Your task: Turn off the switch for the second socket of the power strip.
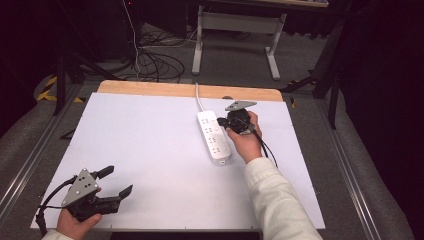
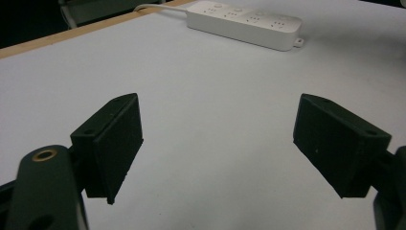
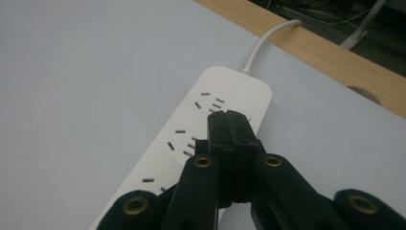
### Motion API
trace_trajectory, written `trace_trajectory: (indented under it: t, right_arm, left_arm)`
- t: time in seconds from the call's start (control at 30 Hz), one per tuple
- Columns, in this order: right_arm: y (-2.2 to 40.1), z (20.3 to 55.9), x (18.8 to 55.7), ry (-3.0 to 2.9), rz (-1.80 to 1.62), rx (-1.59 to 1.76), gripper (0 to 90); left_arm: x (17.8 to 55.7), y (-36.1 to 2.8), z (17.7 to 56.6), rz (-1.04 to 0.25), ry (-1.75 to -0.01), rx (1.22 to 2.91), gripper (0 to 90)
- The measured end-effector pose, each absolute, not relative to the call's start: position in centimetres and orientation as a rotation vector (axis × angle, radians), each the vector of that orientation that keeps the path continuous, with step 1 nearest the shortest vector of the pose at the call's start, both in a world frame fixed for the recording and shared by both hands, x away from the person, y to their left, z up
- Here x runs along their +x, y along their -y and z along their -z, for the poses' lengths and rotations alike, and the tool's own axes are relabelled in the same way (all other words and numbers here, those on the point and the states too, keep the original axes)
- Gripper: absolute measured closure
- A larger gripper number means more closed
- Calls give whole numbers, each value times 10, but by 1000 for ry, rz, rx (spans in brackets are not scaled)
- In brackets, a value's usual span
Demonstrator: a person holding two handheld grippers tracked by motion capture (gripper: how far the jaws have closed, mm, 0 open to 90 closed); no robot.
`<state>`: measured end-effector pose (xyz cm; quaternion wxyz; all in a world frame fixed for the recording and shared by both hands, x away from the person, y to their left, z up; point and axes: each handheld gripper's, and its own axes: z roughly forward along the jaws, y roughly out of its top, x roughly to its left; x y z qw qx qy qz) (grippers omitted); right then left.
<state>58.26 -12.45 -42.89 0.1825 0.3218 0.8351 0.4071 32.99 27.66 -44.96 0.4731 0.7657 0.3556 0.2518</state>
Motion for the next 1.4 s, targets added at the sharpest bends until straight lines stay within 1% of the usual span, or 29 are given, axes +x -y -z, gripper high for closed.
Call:
trace_trajectory:
  t: [0.77, 1.4]
  right_arm:
    - [121, 455, 593, -2368, -1159, 975, 900]
    - [116, 461, 594, -2368, -1126, 949, 900]
  left_arm:
    - [330, -277, 450, -611, -875, 1876, 179]
    - [331, -277, 450, -609, -876, 1874, 179]
